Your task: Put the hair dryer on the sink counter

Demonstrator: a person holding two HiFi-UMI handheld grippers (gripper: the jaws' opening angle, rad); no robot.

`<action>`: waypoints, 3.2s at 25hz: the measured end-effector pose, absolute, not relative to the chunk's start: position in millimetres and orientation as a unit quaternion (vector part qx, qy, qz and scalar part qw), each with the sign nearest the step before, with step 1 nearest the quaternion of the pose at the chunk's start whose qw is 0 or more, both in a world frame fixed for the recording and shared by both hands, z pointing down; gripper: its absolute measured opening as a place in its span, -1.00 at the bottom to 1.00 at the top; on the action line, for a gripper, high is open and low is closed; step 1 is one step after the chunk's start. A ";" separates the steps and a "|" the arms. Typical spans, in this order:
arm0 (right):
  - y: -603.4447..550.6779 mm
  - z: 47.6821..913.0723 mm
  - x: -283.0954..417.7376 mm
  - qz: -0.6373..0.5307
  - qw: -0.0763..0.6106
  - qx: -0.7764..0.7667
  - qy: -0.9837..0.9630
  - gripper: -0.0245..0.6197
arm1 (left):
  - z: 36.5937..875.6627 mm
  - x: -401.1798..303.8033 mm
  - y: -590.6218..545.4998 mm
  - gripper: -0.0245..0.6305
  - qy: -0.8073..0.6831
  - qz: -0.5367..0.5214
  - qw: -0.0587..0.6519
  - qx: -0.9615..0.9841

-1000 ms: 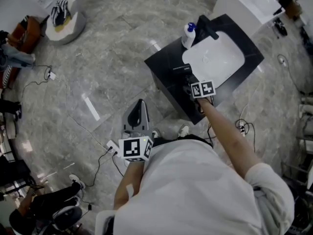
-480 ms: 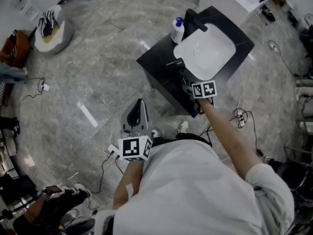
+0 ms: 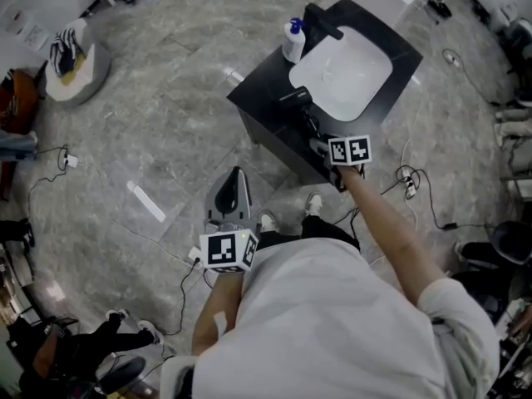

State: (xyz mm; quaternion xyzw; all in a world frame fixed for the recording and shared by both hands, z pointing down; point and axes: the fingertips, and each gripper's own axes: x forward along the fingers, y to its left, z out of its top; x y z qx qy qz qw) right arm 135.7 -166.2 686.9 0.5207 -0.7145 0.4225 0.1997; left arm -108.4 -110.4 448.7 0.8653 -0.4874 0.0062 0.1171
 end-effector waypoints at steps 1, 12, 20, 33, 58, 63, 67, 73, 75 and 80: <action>-165.3 685.6 134.3 0.422 0.196 0.524 -0.713 -0.18 | 449.9 -111.4 -110.1 -0.92 -0.486 0.007 0.118 0.866; -154.1 665.3 121.2 0.395 0.170 0.566 -0.704 -0.38 | 458.6 -126.3 -109.2 -0.92 -0.455 0.000 0.127 0.881; -149.5 641.5 116.5 0.375 0.138 0.583 -0.708 -0.51 | 460.9 -126.1 -112.8 -0.92 -0.443 -0.001 0.122 0.888; -143.5 591.0 105.9 0.331 0.106 0.590 -0.729 -0.67 | 467.1 -115.1 -115.6 -0.92 -0.432 0.005 0.132 0.892; -104.2 442.6 105.5 0.141 0.045 0.539 -0.829 -0.74 | 439.1 -62.6 -122.0 -0.92 -0.460 0.000 0.096 0.883; -95.2 421.8 110.9 0.126 0.027 0.531 -0.838 -0.74 | 419.4 -55.4 -118.8 -0.92 -0.469 -0.006 0.072 0.880; -90.6 414.2 104.2 0.114 0.022 0.513 -0.851 -0.74 | 412.5 -48.4 -113.2 -0.92 -0.472 -0.009 0.057 0.880; -88.2 400.6 103.9 0.102 0.008 0.501 -0.860 -0.74 | 408.6 -41.7 -109.5 -0.92 -0.477 -0.013 0.054 0.877; -86.0 396.3 107.2 0.100 0.003 0.500 -0.860 -0.74 | 408.8 -41.3 -108.3 -0.92 -0.480 -0.012 0.054 0.876; -84.4 392.9 112.8 0.095 -0.003 0.501 -0.860 -0.74 | 406.8 -40.1 -105.0 -0.92 -0.484 -0.013 0.050 0.873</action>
